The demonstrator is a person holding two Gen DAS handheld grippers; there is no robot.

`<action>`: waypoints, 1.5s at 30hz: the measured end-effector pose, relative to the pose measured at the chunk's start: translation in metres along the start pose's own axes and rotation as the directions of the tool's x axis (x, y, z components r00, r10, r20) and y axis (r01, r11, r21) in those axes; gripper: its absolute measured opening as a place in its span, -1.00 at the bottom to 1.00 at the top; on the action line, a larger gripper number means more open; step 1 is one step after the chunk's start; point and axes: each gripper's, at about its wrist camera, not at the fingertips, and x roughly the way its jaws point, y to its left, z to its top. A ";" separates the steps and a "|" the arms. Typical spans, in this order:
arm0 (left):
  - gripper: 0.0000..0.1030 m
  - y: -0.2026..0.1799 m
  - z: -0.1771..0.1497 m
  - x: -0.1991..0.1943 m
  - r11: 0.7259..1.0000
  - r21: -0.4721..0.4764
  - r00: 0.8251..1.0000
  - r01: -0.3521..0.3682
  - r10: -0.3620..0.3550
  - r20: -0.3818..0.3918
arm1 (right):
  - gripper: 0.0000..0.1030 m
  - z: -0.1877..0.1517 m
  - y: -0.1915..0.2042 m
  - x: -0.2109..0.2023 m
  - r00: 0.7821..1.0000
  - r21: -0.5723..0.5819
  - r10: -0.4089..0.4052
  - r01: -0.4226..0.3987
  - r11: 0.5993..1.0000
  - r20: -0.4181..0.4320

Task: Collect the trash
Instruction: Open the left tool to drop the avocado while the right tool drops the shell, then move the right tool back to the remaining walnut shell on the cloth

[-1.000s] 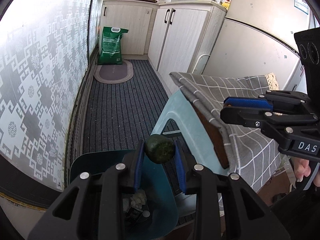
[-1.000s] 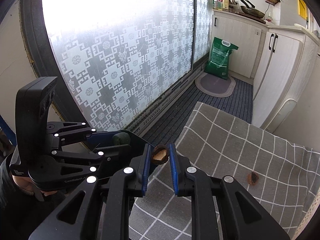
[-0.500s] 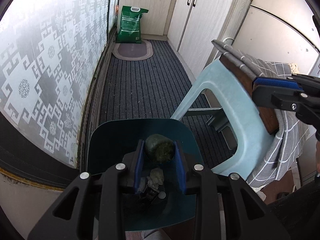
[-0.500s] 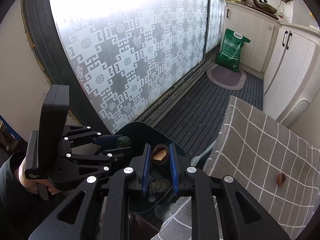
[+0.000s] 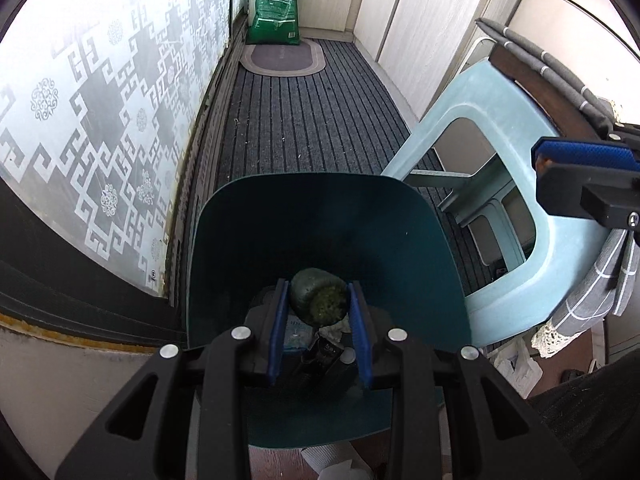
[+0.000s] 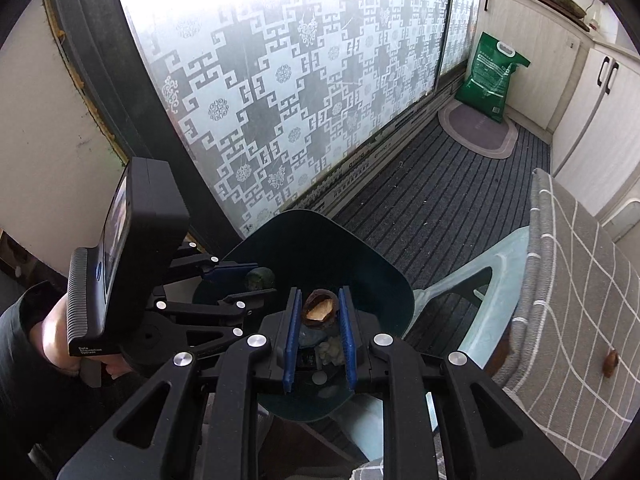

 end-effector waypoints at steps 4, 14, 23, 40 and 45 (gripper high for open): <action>-0.37 0.004 -0.004 0.008 1.000 0.001 0.999 -0.007 0.007 -0.032 | -0.64 0.000 0.003 0.015 0.999 -0.007 -0.002 0.002 1.000 -0.039; -0.42 0.010 -0.009 0.007 1.000 0.004 1.000 -0.016 0.016 -0.024 | -0.64 -0.006 0.014 0.043 0.992 -0.041 -0.006 0.001 0.999 -0.126; -0.49 0.013 -0.004 -0.015 1.000 -0.019 0.996 0.010 -0.008 0.085 | -0.64 -0.017 0.023 0.063 0.981 -0.075 -0.007 -0.008 0.997 -0.193; -0.56 0.002 0.013 -0.064 0.994 -0.011 0.943 0.110 -0.101 0.318 | -0.34 -0.021 0.026 0.047 0.993 -0.084 0.018 -0.028 0.996 -0.115; -0.58 -0.006 0.017 -0.083 0.989 0.002 0.909 0.148 -0.137 0.394 | -0.34 -0.015 0.034 0.015 1.000 -0.103 -0.001 0.001 0.995 -0.004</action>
